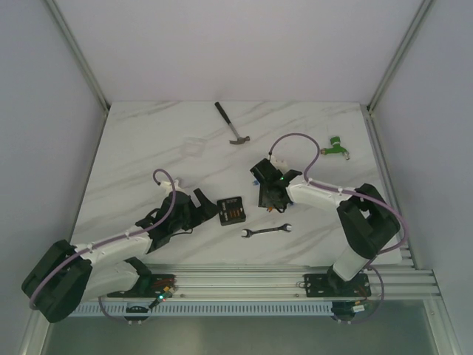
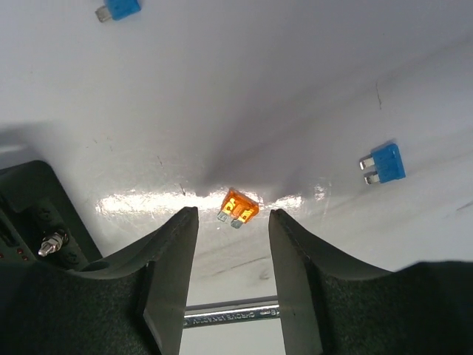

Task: Snap on the fuse box
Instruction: Pick up the fuse from the center of the board.

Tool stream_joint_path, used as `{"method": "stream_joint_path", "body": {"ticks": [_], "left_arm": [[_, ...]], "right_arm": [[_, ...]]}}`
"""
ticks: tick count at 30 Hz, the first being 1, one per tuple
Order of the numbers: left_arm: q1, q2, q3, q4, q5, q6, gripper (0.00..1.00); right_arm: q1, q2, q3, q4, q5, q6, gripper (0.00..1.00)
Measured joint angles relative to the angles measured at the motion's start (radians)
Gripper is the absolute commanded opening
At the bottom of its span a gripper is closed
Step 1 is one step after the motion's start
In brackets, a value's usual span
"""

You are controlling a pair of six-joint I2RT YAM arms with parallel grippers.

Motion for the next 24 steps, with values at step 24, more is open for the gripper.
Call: {"method": "stream_joint_path", "body": {"ticks": [24], "left_arm": [[0.000,0.013,0.000,0.000,-0.003,0.000,0.97]], "right_arm": [[0.022,0.075,0.034,0.003,0.031,0.057,0.41]]}}
